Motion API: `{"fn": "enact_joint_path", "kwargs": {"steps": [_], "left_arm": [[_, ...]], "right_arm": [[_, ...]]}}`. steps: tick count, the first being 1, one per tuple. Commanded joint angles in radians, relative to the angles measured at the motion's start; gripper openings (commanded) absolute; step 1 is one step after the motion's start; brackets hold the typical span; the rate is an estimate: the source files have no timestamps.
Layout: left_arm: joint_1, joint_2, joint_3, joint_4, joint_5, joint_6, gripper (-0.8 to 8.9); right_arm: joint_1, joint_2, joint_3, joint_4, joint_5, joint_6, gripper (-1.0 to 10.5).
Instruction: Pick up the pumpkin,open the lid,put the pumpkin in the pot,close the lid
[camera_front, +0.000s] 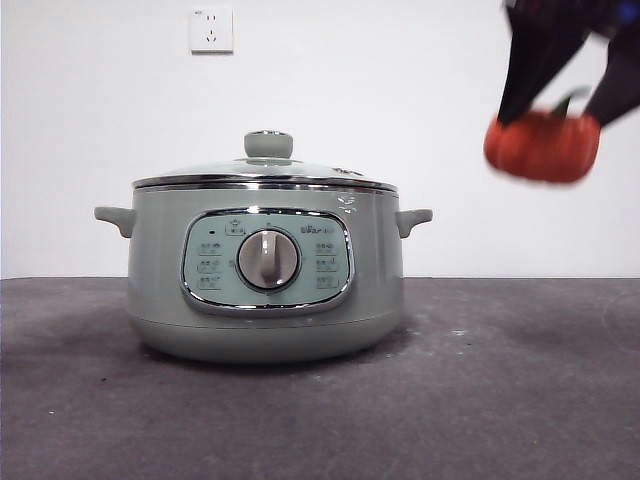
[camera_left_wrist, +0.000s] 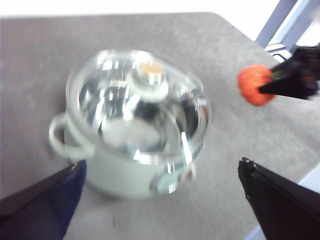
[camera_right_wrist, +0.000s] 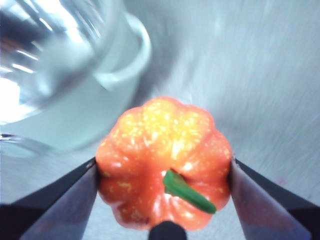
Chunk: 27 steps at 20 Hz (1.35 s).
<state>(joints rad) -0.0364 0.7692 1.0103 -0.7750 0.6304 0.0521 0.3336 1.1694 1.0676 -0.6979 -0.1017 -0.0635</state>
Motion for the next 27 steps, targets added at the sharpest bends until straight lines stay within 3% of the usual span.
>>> {"fn": "enact_joint_path", "kwargs": {"steps": [1, 6, 12, 15, 27], "left_arm": [[-0.056, 0.102, 0.058, 0.050, -0.030, 0.001, 7.53], [-0.208, 0.340, 0.190, 0.172, -0.132, 0.002, 7.53], [-0.356, 0.599, 0.281, 0.282, -0.267, 0.038, 7.53], [-0.388, 0.694, 0.281, 0.363, -0.318, 0.050, 7.53], [-0.423, 0.852, 0.281, 0.468, -0.368, 0.050, 7.51]], "right_arm": [[0.003, -0.095, 0.001, -0.009, -0.003, 0.010, -0.1], [0.003, -0.245, 0.001, -0.033, -0.004, 0.011, -0.1], [0.003, -0.284, 0.001, -0.047, -0.010, 0.022, -0.1], [0.003, -0.284, 0.002, -0.046, -0.063, 0.022, -0.1], [0.003, -0.284, 0.001, -0.045, -0.062, 0.021, -0.1]]}}
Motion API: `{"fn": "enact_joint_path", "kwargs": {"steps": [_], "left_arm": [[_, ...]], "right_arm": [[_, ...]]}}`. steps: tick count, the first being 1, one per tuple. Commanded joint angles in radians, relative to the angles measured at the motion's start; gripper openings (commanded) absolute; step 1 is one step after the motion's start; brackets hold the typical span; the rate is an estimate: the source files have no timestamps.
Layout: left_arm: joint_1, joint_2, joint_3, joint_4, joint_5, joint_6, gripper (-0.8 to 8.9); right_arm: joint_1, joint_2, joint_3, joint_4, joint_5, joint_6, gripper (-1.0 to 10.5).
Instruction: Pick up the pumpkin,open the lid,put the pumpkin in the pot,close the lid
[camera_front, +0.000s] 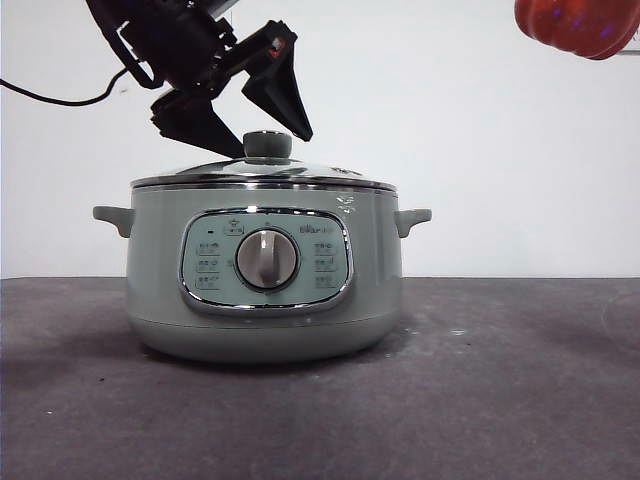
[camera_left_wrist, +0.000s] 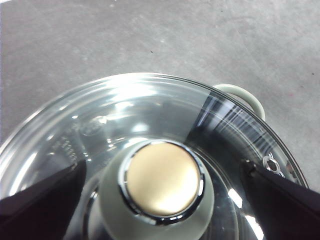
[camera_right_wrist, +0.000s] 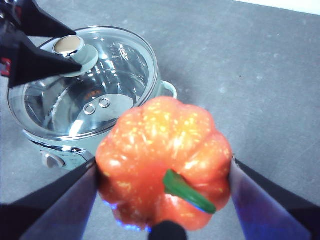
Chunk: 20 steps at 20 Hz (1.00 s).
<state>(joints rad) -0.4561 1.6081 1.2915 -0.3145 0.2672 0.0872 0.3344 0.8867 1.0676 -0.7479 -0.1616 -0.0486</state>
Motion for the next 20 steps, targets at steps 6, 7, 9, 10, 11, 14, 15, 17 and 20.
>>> {"fn": "enact_joint_path", "kwargs": {"steps": [6, 7, 9, 10, 11, 14, 15, 17, 20], "left_arm": [[-0.004, 0.016, 0.000, 0.007, -0.005, 0.014, 3.33], [-0.004, 0.016, 0.000, 0.007, -0.005, 0.014, 2.27], [-0.004, 0.016, 0.000, 0.005, -0.004, 0.014, 1.14], [-0.004, 0.016, 0.000, 0.005, -0.004, 0.014, 0.88], [-0.004, 0.016, 0.000, 0.005, -0.004, 0.014, 0.45], [-0.004, 0.016, 0.000, 0.005, -0.004, 0.014, -0.12], [-0.004, 0.016, 0.000, 0.005, -0.003, 0.014, -0.12], [-0.004, 0.016, 0.000, 0.005, -0.003, 0.013, -0.12], [-0.003, 0.011, 0.000, 0.007, -0.003, 0.011, -0.12]], "right_arm": [[0.003, -0.002, 0.001, 0.005, 0.005, 0.006, -0.1], [0.003, -0.002, 0.001, 0.005, 0.005, 0.006, -0.1], [0.003, -0.001, 0.001, 0.005, 0.006, 0.006, -0.1], [0.003, -0.002, 0.002, 0.005, 0.006, 0.006, -0.1], [0.003, -0.001, 0.001, 0.005, 0.006, 0.006, -0.1], [0.003, -0.002, 0.001, 0.005, 0.006, 0.006, -0.1], [0.003, -0.001, 0.001, 0.005, 0.006, 0.006, -0.1], [0.003, -0.001, 0.001, 0.005, 0.006, 0.006, -0.1], [0.003, -0.001, 0.001, 0.005, 0.005, 0.006, -0.1]]}}
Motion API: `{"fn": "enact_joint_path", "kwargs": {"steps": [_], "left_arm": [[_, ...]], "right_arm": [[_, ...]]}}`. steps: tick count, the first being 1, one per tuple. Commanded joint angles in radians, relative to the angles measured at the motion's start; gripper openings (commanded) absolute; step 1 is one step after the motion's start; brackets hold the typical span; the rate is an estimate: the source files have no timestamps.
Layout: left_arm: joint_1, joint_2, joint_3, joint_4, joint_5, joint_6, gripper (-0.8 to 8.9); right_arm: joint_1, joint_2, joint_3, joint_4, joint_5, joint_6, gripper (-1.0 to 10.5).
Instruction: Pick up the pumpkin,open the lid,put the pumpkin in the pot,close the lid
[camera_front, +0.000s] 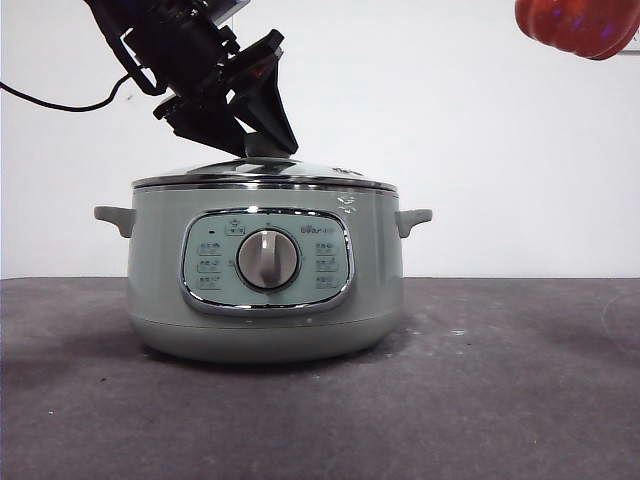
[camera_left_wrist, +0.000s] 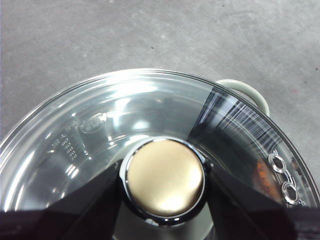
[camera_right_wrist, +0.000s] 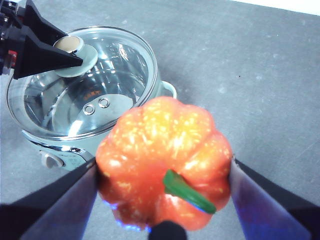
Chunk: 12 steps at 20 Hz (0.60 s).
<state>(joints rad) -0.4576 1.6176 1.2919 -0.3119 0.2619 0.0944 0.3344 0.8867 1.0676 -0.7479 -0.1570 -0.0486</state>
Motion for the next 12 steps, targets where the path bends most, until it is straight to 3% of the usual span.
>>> {"fn": "enact_joint_path", "kwargs": {"steps": [1, 6, 12], "left_arm": [[-0.002, -0.006, 0.000, 0.004, 0.002, 0.003, -0.12], [-0.001, -0.067, 0.017, 0.003, 0.000, 0.003, -0.12], [0.000, -0.138, 0.157, -0.140, -0.051, 0.011, -0.09]], "right_arm": [[0.003, -0.001, 0.001, 0.005, 0.000, 0.006, -0.1], [0.003, 0.004, 0.001, 0.006, -0.001, 0.006, -0.1], [0.006, 0.045, 0.001, 0.031, -0.005, 0.007, -0.1]]}}
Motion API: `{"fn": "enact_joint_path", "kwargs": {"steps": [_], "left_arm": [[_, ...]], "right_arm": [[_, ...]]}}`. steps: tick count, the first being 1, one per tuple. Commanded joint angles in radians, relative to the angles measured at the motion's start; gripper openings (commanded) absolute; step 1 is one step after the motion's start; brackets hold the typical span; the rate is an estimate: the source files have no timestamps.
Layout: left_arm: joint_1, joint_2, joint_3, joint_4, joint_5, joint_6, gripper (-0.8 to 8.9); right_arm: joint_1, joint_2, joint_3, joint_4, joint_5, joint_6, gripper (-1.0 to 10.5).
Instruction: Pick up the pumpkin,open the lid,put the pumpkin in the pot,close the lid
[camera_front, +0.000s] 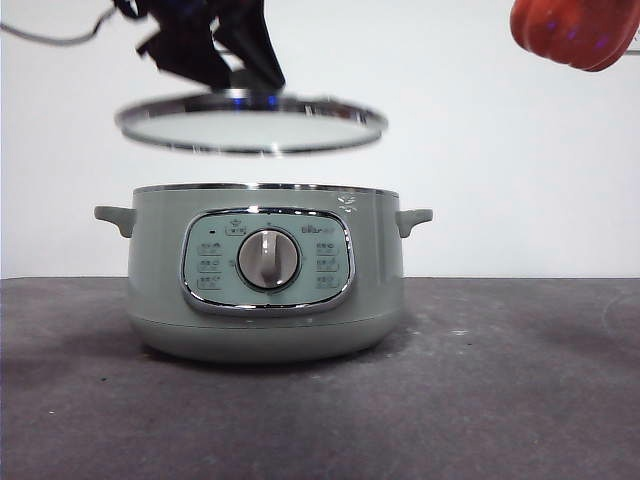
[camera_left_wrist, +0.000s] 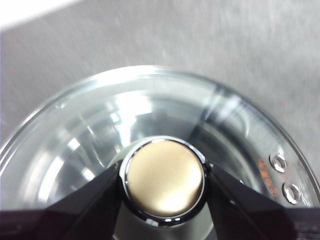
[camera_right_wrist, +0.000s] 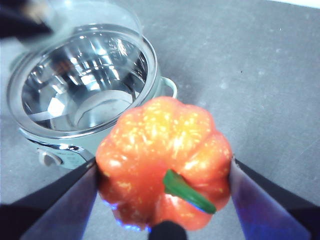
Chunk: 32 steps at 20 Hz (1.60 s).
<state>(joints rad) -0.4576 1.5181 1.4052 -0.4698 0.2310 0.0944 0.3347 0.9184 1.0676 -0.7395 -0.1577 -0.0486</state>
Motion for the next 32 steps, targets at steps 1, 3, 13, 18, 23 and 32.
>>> {"fn": "enact_joint_path", "kwargs": {"steps": [1, 3, 13, 18, 23, 32], "left_arm": [[0.001, -0.061, 0.070, -0.016, -0.027, 0.011, -0.09], [0.006, -0.108, 0.126, -0.105, -0.033, 0.016, -0.09], [0.021, -0.447, 0.238, -0.449, -0.136, 0.037, -0.09], [0.021, -0.549, 0.238, -0.531, -0.166, 0.029, -0.09], [0.020, -0.575, 0.238, -0.571, -0.178, 0.029, -0.09], [0.020, -0.575, 0.238, -0.586, -0.177, 0.029, -0.09]], "right_arm": [[0.013, 0.028, 0.002, 0.042, -0.012, 0.007, -0.1], [0.034, 0.064, 0.002, 0.095, -0.045, 0.014, -0.1], [0.231, 0.558, 0.342, 0.201, -0.045, -0.001, -0.1], [0.296, 0.843, 0.542, 0.200, -0.037, -0.032, -0.1], [0.346, 1.004, 0.560, 0.239, 0.061, -0.114, -0.1], [0.349, 1.093, 0.560, 0.178, 0.087, -0.130, -0.1]]}}
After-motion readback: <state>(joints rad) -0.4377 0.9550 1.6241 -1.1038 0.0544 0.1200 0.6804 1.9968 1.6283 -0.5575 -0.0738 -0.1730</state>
